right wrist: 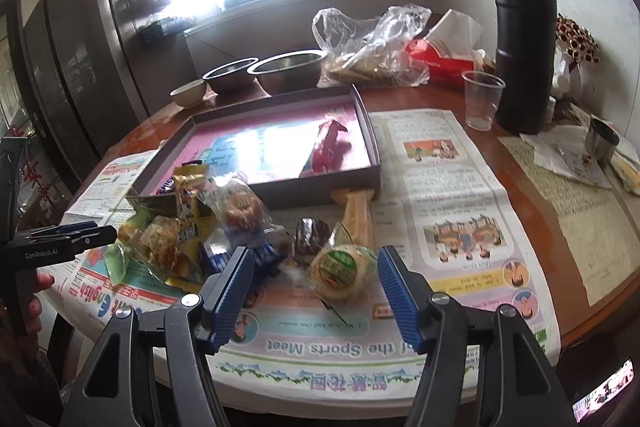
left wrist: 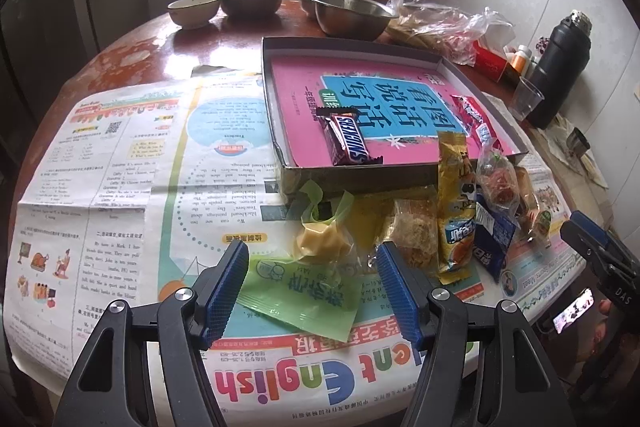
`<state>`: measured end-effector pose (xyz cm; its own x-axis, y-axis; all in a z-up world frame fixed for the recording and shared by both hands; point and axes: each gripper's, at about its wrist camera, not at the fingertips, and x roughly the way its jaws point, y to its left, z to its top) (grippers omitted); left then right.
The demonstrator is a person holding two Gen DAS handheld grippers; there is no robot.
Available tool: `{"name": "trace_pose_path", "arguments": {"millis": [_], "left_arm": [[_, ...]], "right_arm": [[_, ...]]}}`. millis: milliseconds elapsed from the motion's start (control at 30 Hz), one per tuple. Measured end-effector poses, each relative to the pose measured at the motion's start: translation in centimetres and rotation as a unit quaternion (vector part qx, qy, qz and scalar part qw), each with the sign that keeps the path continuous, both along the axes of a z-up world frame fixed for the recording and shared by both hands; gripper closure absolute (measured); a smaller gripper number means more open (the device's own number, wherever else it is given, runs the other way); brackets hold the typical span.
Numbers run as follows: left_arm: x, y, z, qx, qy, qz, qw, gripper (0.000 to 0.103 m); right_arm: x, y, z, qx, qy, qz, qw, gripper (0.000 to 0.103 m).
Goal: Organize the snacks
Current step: 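Move both grippers back toward the remaining snack pile, then grasp the clear candy bag with the left gripper while the right gripper grasps the round green-labelled cake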
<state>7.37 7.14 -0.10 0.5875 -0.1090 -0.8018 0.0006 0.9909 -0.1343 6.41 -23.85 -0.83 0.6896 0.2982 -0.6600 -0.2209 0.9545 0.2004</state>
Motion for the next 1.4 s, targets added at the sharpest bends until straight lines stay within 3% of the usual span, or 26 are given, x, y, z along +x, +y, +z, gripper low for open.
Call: {"name": "trace_pose_path", "arguments": {"millis": [633,867,1100,1400], "left_arm": [[0.7,0.1,-1.1,0.002,-0.002,0.010,0.9999,0.034],[0.8,0.0,-1.5,-0.001,-0.002,0.009,1.0000,0.034],[1.1,-0.1,-1.8,-0.003,-0.005,0.007,1.0000,0.034],[1.6,-0.1,-2.6,-0.003,-0.005,0.007,1.0000,0.034]], "right_arm": [[1.6,-0.6,-3.2,0.026,0.056,-0.054,0.997,0.038],[2.4,0.6,-3.6,0.006,0.044,-0.053,0.998,0.039],[2.3,1.3,-4.4,-0.031,0.033,-0.048,0.998,0.057],[1.8,0.4,-3.9,-0.005,0.022,-0.045,0.999,0.061]]}}
